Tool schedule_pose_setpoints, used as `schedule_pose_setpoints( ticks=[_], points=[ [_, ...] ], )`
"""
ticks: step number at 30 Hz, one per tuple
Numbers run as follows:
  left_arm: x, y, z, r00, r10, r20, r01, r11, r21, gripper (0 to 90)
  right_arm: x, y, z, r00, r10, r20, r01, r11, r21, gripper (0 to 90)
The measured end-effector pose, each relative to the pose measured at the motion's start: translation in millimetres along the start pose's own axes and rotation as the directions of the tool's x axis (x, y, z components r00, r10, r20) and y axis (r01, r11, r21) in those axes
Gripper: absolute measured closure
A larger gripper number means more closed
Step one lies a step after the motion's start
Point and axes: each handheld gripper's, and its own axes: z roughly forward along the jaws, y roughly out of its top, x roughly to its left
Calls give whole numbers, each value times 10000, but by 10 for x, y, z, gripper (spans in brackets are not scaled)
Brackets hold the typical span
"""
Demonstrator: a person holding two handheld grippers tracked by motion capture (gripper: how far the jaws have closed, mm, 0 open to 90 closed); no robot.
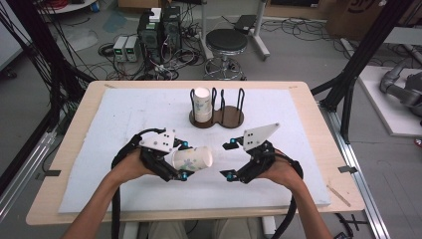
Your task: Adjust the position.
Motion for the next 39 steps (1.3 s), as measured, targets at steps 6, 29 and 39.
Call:
schedule_pose_setpoints(
  ticks=[6, 29, 39],
  points=[
    [28, 163, -4, 9998, 130, 153, -150, 9894, 1441, 291, -7, 108, 27, 9993, -367, 6, 362, 9882, 1485, 183],
    [73, 395, 309, 9980, 410, 477, -535, 9520, 3013, 292, -34, 315, 280, 9973, -721, -166, 735, 9404, 3320, 187],
    [89, 425, 363, 9977, 424, 523, -570, 9453, 3212, 292, -36, 365, 351, 9963, -807, -291, 858, 9386, 3341, 187]
  ],
)
